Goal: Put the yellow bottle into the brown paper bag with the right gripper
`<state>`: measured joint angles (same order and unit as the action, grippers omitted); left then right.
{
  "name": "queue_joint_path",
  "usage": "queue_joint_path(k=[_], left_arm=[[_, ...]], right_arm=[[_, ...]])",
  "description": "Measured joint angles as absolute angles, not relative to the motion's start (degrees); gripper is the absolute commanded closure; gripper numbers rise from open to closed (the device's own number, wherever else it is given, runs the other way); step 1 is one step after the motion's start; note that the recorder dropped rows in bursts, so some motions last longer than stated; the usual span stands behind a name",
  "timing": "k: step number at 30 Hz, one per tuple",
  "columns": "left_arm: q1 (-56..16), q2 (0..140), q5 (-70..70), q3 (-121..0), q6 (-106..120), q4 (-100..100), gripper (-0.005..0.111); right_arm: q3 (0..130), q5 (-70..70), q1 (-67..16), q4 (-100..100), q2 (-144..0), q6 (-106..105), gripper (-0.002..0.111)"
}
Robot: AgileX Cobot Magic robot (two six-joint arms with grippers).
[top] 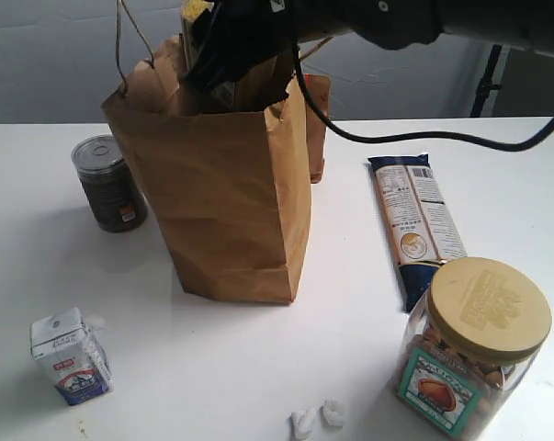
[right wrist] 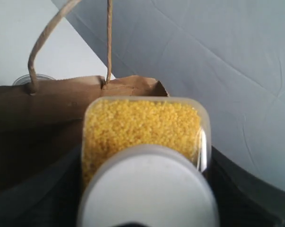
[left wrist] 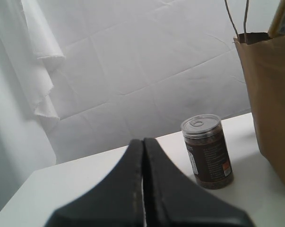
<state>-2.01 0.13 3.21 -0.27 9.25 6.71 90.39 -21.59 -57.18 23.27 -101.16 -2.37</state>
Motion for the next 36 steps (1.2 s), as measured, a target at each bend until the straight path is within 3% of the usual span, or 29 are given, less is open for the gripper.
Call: queue_joint_path(k=[2,6,8,12,14,16,19,22,29,36], left_arm=[[-2.01,0.13,3.21,-0.27,9.25,6.71,0.107],[-2.01,0.13,3.21,-0.27,9.25,6.71,0.107],[-2.01,0.13,3.21,-0.27,9.25,6.71,0.107],[-2.01,0.13,3.21,-0.27,9.25,6.71,0.107],[-2.01,0.13,3.21,-0.27,9.25,6.71,0.107],[-2.01,0.13,3.21,-0.27,9.25,6.71,0.107],[-2.01,0.13,3.21,-0.27,9.25,6.71,0.107],[-2.01,0.13,3.21,-0.27,9.25,6.71,0.107],[-2.01,0.13,3.21,-0.27,9.25,6.71,0.107],[-2.01,0.13,3.21,-0.27,9.25,6.71,0.107]], right_arm=[[90.39,-21.73,-57.05,22.38,-101.79,-2.37,0.087],[90.50,-21.73,-57.05,21.39,-101.79,-2.37,0.045],[90.65,-21.31,-57.05,21.12,-101.79,-2.25,0.030],[91.38,-19.21,-57.05,21.12,-100.90,-1.56,0.024],[91.48,-19.52,-57.05,21.12,-100.33,-1.46,0.027],[91.48,-21.01,-57.38,21.12,-99.08,-1.32,0.038],[91.48,-24.18,-59.19,20.98,-95.80,-0.41,0.066],[91.48,-27.66,-61.26,20.74,-91.85,0.00,0.105],[84.17,-30.69,-62.47,22.96,-80.24,5.45,0.108],[66.33,-27.91,-56.21,19.82,-68.73,9.02,0.108]])
